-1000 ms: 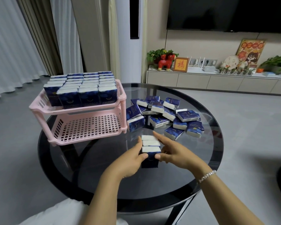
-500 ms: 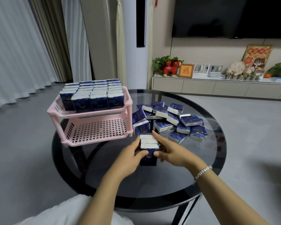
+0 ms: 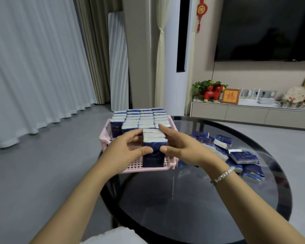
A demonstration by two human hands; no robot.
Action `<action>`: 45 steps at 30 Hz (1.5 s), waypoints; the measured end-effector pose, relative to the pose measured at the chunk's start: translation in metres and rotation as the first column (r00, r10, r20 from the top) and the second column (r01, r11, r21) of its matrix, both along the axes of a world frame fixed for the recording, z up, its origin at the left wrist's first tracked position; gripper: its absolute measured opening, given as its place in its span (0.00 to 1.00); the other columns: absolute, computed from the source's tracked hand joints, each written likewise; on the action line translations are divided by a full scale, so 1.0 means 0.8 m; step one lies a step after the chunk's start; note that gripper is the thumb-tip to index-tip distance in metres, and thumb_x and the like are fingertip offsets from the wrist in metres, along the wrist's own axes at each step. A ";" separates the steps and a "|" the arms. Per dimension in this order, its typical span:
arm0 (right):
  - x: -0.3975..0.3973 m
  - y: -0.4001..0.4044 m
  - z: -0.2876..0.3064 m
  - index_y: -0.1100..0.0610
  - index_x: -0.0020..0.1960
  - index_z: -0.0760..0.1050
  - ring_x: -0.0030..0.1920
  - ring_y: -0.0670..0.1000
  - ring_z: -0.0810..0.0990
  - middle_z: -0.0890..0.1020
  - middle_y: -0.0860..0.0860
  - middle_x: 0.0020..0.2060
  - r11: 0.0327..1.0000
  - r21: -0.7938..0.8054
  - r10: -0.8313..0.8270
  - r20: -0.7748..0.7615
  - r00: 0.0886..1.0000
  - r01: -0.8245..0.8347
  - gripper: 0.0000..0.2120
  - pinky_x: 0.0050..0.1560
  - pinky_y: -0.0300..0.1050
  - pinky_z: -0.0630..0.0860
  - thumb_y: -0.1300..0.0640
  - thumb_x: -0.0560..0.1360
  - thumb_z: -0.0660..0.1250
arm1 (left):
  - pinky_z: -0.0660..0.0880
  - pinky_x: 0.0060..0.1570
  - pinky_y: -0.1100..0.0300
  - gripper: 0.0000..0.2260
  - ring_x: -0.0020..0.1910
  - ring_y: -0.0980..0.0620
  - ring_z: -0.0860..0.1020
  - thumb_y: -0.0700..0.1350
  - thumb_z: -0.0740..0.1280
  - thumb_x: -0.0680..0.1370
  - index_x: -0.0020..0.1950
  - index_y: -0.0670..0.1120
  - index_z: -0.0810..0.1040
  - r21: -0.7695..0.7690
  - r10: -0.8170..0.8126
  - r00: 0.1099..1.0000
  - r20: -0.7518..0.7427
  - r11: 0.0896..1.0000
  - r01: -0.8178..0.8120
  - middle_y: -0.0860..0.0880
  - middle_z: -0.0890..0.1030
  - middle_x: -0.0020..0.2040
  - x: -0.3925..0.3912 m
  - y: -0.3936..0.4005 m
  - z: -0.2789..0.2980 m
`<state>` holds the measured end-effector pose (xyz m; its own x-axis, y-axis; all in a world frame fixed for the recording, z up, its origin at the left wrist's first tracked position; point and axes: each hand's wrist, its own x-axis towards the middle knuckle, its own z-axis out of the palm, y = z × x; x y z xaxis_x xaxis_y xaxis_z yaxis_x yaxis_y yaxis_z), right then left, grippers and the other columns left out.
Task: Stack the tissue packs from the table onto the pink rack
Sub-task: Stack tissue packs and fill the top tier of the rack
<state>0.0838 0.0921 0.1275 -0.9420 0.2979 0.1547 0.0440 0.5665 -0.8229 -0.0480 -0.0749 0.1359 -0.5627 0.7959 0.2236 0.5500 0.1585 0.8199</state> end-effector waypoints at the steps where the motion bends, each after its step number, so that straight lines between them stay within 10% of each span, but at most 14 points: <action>1: -0.011 -0.003 0.008 0.48 0.77 0.52 0.62 0.49 0.76 0.73 0.47 0.67 1.000 -0.001 0.013 -0.005 1.000 -0.013 0.34 0.65 0.53 0.72 0.53 0.77 0.65 | 0.70 0.66 0.56 0.36 0.60 0.59 0.76 0.59 0.74 0.63 0.70 0.56 0.69 -0.007 0.020 1.000 -0.021 1.000 -0.020 0.56 0.76 0.62 -0.009 -0.005 0.008; 12: -0.128 -0.029 0.056 0.54 0.76 0.54 0.48 0.52 0.81 0.76 0.50 0.61 0.997 0.047 0.066 -0.017 0.998 -0.065 0.30 0.56 0.52 0.77 0.56 0.78 0.62 | 0.70 0.43 0.75 0.25 0.51 0.65 0.75 0.46 0.69 0.75 0.71 0.51 0.68 0.069 0.082 0.996 0.025 0.994 -0.083 0.57 0.77 0.55 -0.106 -0.022 0.042; 18: -0.187 -0.027 0.062 0.61 0.74 0.58 0.40 0.50 0.76 0.77 0.54 0.43 0.997 -0.041 0.065 0.027 0.998 -0.064 0.26 0.49 0.48 0.77 0.58 0.79 0.62 | 0.69 0.52 0.64 0.23 0.60 0.54 0.73 0.52 0.64 0.78 0.72 0.50 0.67 0.072 0.131 0.986 0.104 0.988 -0.138 0.53 0.75 0.59 -0.162 -0.007 0.034; 24: -0.215 -0.015 0.053 0.63 0.67 0.66 0.41 0.47 0.76 0.77 0.56 0.48 0.997 -0.050 0.060 0.093 0.994 -0.055 0.18 0.52 0.47 0.79 0.58 0.79 0.61 | 0.70 0.56 0.63 0.25 0.60 0.56 0.72 0.50 0.65 0.78 0.74 0.50 0.65 0.041 0.123 0.982 0.141 0.991 -0.130 0.52 0.74 0.62 -0.194 0.009 0.009; 30: -0.226 -0.006 0.044 0.54 0.72 0.62 0.48 0.49 0.79 0.73 0.53 0.65 0.963 0.270 -0.064 0.188 0.980 0.011 0.29 0.58 0.49 0.75 0.55 0.74 0.68 | 0.67 0.57 0.66 0.30 0.60 0.58 0.71 0.43 0.68 0.77 0.75 0.53 0.60 0.018 0.047 0.990 0.134 0.999 -0.050 0.55 0.70 0.62 -0.202 0.018 -0.021; 39: -0.235 -0.005 0.038 0.55 0.70 0.65 0.30 0.39 0.78 0.77 0.51 0.59 0.965 0.241 -0.136 0.120 0.983 0.104 0.30 0.29 0.28 0.70 0.60 0.71 0.69 | 0.74 0.51 0.62 0.24 0.51 0.53 0.76 0.47 0.68 0.77 0.70 0.62 0.66 -0.056 0.050 0.993 -0.111 0.997 -0.057 0.57 0.74 0.62 -0.209 0.024 -0.022; 45: -0.235 -0.009 0.032 0.55 0.71 0.65 0.44 0.47 0.77 0.77 0.53 0.61 0.952 0.267 -0.181 0.084 0.980 0.153 0.30 0.41 0.36 0.71 0.58 0.71 0.69 | 0.72 0.54 0.61 0.26 0.58 0.54 0.76 0.48 0.69 0.76 0.71 0.64 0.65 -0.114 0.046 0.983 -0.177 0.991 -0.067 0.55 0.76 0.63 -0.216 0.026 -0.020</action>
<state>-0.1041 0.0849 0.1531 -0.8974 0.4152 0.1492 0.2347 0.7356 -0.6355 -0.2210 -0.0544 0.1200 -0.5687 0.7905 0.2273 0.6693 0.2841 0.6865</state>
